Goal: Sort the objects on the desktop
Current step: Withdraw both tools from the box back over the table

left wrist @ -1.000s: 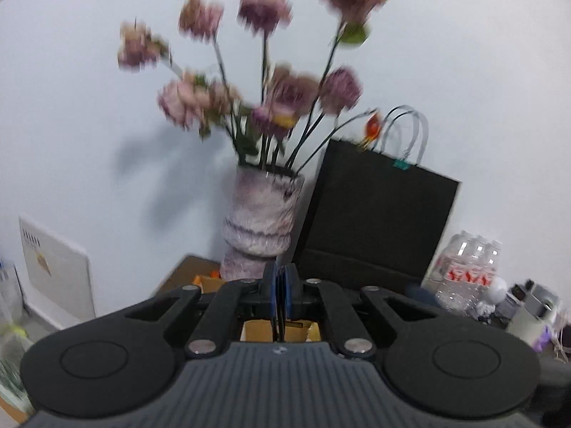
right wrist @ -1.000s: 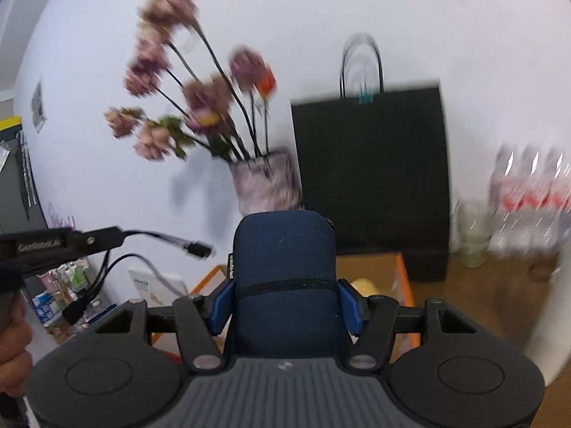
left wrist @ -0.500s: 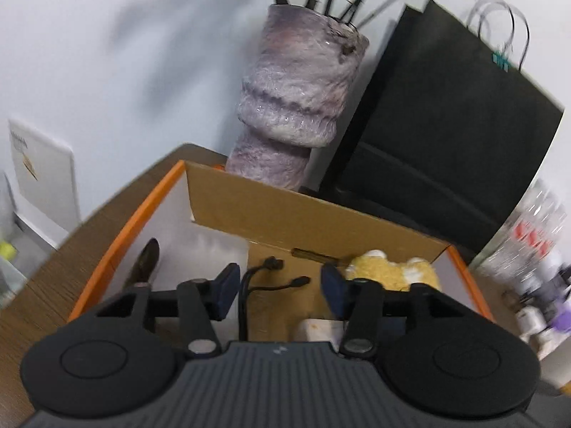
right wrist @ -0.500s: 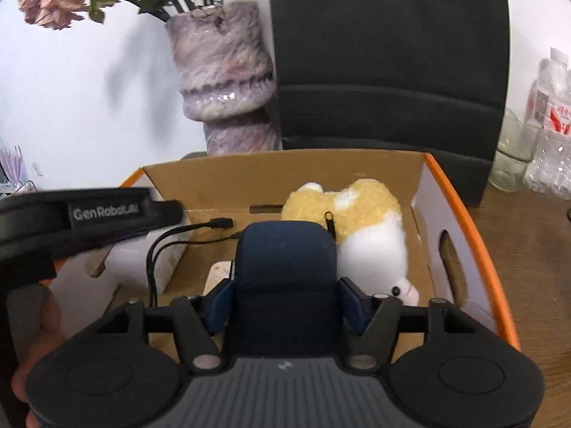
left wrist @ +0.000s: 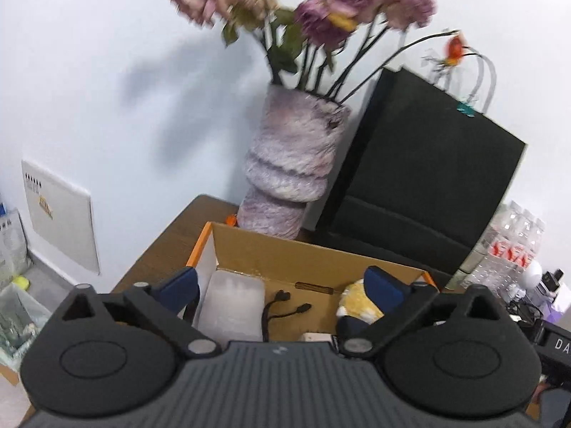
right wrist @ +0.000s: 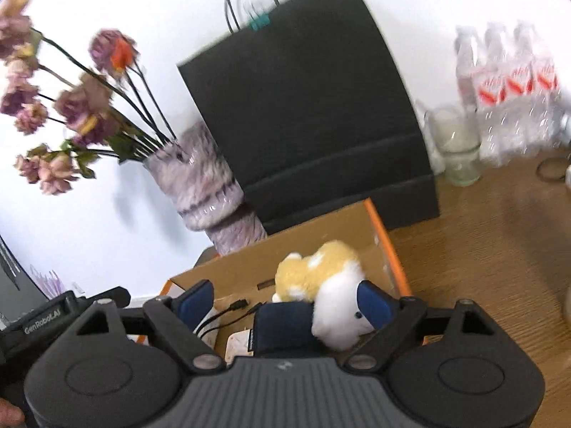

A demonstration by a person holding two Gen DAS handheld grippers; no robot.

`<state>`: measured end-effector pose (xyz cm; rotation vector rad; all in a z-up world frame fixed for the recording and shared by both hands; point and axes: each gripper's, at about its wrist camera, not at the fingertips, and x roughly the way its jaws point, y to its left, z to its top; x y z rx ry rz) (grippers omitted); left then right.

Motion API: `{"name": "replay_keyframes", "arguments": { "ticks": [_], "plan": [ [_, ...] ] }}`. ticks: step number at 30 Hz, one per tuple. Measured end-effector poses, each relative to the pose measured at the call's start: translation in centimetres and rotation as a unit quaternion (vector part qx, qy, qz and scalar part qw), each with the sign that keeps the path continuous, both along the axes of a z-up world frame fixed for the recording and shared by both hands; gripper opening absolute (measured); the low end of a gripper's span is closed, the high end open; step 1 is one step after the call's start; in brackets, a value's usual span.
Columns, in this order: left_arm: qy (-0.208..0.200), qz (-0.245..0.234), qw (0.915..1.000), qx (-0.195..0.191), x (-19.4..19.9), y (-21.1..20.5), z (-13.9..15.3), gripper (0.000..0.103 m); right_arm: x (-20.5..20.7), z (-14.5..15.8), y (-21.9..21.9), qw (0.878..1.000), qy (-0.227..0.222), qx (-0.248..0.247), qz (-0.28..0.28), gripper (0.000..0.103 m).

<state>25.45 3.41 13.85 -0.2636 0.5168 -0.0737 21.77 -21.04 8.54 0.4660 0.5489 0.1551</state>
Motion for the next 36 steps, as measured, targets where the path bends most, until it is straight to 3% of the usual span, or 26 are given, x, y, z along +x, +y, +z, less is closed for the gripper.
{"name": "replay_keyframes", "arguments": {
  "ticks": [5,10,17,21,28,36],
  "plan": [
    [0.005,0.003,0.9984,0.056,-3.3,-1.4,0.2,0.103,-2.8,1.5,1.1,0.996,0.009,-0.088,0.000,0.089],
    [0.010,-0.003,0.9966,0.082,-8.7,-1.6,-1.0,0.103,-7.5,1.5,1.7,0.994,-0.005,-0.112,0.016,0.095],
    [0.031,0.006,0.9954,0.091,-17.1,-2.4,-5.0,0.103,-14.0,-2.1,1.9,0.991,0.009,-0.132,0.026,0.095],
    [0.018,-0.009,0.9894,0.144,-21.4,-3.9,-7.0,0.103,-16.5,-5.1,2.0,0.986,0.048,-0.155,0.034,0.095],
    [0.038,-0.021,0.9865,0.158,-25.0,-4.9,-8.4,0.103,-22.4,-7.1,2.0,0.985,0.049,-0.148,0.069,0.095],
    [0.043,-0.037,0.9853,0.161,-26.5,-6.2,-8.6,0.103,-26.1,-7.7,3.1,0.981,0.042,-0.163,0.092,0.095]
  ]
}}
